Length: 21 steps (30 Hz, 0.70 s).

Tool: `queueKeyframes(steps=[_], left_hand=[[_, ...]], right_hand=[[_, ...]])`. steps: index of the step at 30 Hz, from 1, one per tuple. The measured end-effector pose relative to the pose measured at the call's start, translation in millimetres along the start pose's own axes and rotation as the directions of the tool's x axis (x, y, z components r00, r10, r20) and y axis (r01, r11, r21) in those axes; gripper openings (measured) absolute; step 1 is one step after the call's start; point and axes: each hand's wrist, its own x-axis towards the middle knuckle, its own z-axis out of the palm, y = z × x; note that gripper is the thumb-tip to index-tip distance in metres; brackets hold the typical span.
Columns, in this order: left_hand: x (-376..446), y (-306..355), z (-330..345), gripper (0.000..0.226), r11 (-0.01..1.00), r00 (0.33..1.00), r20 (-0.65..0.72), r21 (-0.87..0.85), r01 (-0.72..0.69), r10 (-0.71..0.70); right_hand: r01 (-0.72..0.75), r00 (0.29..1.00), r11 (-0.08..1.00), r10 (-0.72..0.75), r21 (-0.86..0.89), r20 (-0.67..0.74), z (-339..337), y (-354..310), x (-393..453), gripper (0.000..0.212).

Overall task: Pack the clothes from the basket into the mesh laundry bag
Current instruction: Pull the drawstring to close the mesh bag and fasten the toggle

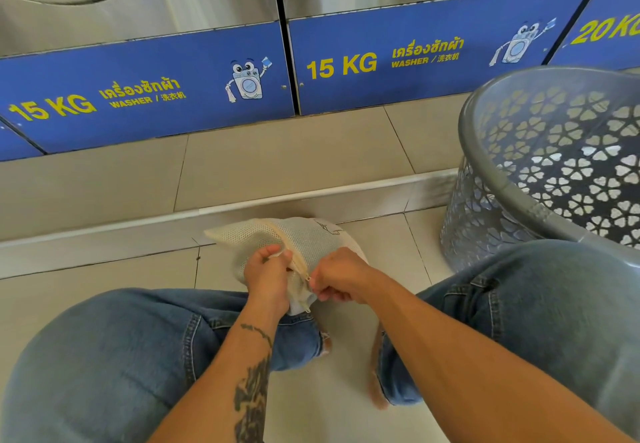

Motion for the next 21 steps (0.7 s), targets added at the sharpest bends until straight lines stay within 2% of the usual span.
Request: queueKeyframes(steps=[3,7,10,12,15,17,21], left_hand=[[-3,0,0,0.017,0.997,0.998,-0.026,0.050,-0.053,0.054],[-8,0,3,0.017,0.949,0.972,-0.032,0.224,-0.220,0.233],[-10,2,4,0.013,0.906,0.949,-0.004,0.299,-0.301,0.317],[-8,6,5,0.012,0.872,0.944,0.123,0.359,-0.331,0.308],[-4,11,9,0.028,0.873,0.940,0.294,0.397,-0.284,0.172],[-3,10,11,0.031,0.894,0.946,0.289,0.372,-0.251,0.145],[-2,2,13,0.034,0.937,0.981,0.129,0.301,-0.179,0.146]], right_hand=[[-0.056,0.997,0.998,0.057,-0.006,0.049,-3,0,2,0.021],[-0.127,0.977,0.991,0.133,-0.044,0.167,-11,-7,1,0.012],[-0.217,0.949,0.973,0.192,0.080,0.250,-22,-9,1,0.014],[-0.234,0.952,0.950,0.181,0.206,0.248,-27,-10,1,0.014],[-0.148,0.981,0.972,0.120,0.183,0.155,-28,-12,2,0.011],[-0.136,0.983,0.978,0.114,0.157,0.145,-26,-12,2,0.013],[-0.188,0.969,0.979,0.172,0.075,0.178,-21,3,1,0.014]])
